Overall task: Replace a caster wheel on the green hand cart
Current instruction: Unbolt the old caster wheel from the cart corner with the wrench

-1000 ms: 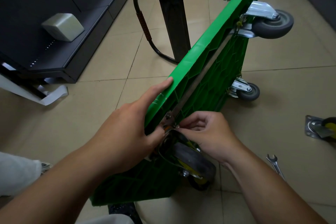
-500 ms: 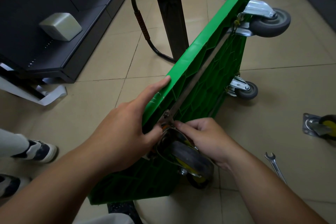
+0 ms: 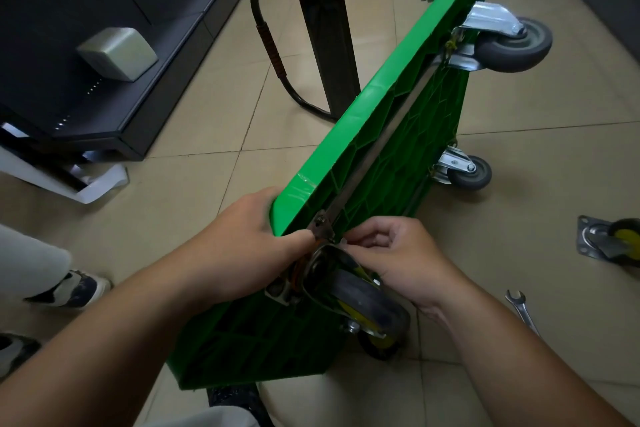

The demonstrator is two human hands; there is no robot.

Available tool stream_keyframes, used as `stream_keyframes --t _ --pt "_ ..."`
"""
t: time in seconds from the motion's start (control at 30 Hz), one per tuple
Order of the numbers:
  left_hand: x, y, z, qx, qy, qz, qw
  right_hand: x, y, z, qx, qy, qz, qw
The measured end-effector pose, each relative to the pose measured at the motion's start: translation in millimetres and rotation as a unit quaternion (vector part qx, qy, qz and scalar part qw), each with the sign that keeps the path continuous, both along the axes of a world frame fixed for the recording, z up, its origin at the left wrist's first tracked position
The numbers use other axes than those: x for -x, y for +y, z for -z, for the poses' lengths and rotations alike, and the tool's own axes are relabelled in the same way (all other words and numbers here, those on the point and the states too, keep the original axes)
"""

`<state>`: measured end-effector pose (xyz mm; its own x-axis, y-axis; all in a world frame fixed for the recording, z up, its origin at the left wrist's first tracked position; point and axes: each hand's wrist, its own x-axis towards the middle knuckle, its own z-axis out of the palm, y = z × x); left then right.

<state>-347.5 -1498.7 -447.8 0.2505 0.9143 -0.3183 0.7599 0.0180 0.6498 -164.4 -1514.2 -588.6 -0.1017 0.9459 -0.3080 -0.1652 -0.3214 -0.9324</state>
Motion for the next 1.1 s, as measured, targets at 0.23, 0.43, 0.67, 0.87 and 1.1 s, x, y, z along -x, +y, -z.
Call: stream_keyframes --t 0.23,0.43,0.67,0.87,1.1 --pt "2.9 2.4 7.1 -0.014 0.002 -0.007 1.000 2.3 1.5 0.8 -0.045 0.013 0.012 0.999" --pt "2.4 1.8 6.5 -0.024 0.016 -0.013 0.999 -6.9 -1.2 2.0 -0.151 -0.125 0.055 0.979" --pt "-8.0 7.1 0.3 -0.037 0.043 -0.029 0.998 -39.4 -16.4 45.9 -0.154 -0.189 0.140 0.960" --pt "-18.3 13.3 1.9 -0.046 0.035 -0.045 0.997 -104.2 -99.8 155.3 0.038 -0.262 0.252 0.931" --pt "-30.0 28.4 4.9 -0.079 0.079 -0.055 0.992 -125.5 -175.2 222.7 0.155 -0.352 0.175 0.907"
